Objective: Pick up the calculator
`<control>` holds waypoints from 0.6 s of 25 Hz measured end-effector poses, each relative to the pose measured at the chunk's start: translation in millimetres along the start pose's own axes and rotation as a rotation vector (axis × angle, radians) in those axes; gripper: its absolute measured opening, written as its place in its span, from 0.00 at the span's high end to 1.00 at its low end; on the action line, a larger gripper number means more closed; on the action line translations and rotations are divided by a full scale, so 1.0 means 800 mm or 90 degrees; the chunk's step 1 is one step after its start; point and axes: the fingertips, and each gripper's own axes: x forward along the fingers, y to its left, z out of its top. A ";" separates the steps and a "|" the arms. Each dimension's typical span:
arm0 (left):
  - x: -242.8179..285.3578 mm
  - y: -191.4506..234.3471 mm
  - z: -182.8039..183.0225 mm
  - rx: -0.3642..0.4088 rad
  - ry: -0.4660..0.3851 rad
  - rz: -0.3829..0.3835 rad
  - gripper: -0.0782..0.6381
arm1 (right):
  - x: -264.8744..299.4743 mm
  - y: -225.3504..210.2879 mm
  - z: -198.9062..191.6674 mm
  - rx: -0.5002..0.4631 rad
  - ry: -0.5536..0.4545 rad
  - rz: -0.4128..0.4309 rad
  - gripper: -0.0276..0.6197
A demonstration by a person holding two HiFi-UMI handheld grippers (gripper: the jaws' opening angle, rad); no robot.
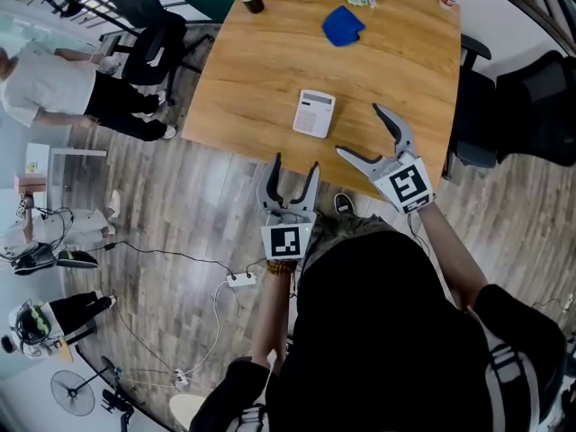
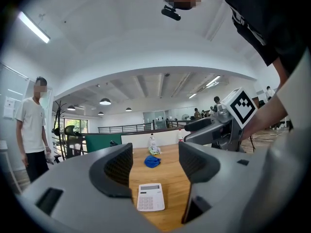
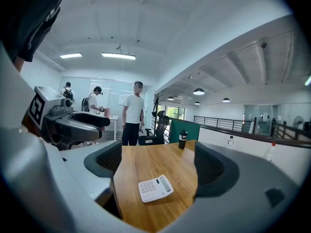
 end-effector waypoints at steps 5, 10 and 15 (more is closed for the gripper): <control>0.023 0.008 -0.017 -0.006 0.018 -0.038 0.47 | 0.015 -0.012 -0.021 0.035 0.012 -0.030 0.23; 0.047 0.011 -0.037 -0.004 0.033 -0.095 0.47 | 0.021 -0.021 -0.037 0.054 0.045 -0.059 0.23; 0.063 0.031 -0.056 -0.015 0.048 -0.149 0.47 | 0.037 -0.016 -0.047 0.072 0.073 -0.099 0.23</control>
